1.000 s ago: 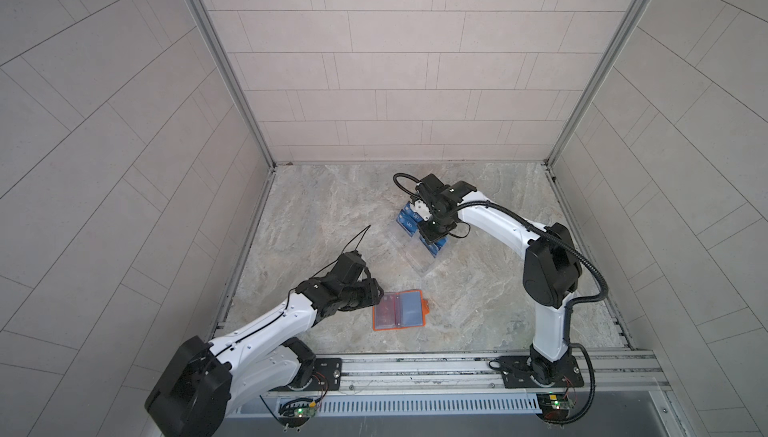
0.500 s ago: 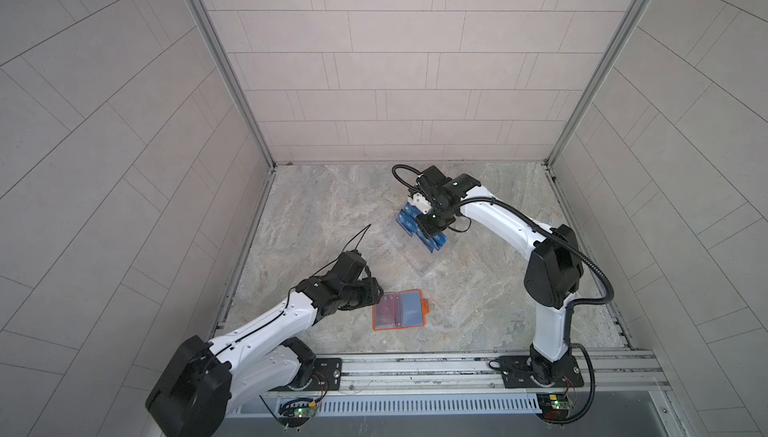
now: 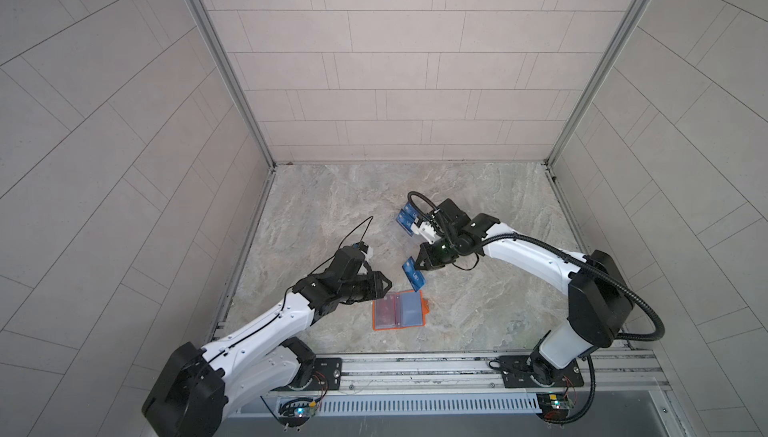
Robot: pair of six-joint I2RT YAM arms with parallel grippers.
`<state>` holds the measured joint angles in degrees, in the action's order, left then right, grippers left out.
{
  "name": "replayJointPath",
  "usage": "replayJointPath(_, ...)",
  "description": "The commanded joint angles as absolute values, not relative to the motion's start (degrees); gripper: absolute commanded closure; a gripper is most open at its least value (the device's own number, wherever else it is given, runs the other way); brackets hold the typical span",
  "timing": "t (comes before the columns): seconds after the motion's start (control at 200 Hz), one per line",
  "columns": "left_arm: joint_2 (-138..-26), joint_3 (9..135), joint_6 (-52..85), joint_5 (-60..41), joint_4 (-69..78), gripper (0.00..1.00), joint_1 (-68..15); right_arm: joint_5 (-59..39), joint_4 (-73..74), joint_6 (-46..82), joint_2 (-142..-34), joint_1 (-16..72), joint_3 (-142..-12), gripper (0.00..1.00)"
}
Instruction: Put the credit cards into the card holder
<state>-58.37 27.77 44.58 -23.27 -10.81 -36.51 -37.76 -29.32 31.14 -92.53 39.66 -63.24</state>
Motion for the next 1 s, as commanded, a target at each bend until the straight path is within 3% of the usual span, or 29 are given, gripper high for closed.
replayJointPath(0.0,-60.4,25.8,46.1,-25.4,-5.3,0.55,-36.8,-42.4,-14.2,43.1,-91.1,42.3,-56.7,1.0)
replayJointPath(0.18,-63.6,24.9,46.4,-24.4,-3.5,0.58,-37.2,-42.8,-3.4,49.9,-91.4,44.5,-49.9,1.0)
replayJointPath(0.571,-67.9,24.6,44.8,-21.3,-7.1,0.7,-38.0,-42.1,-2.0,50.7,-91.4,44.7,-45.7,1.0)
replayJointPath(0.991,-68.4,22.9,45.2,-20.4,-7.9,0.69,-38.1,-41.9,-1.0,52.0,-91.2,45.8,-44.0,1.0)
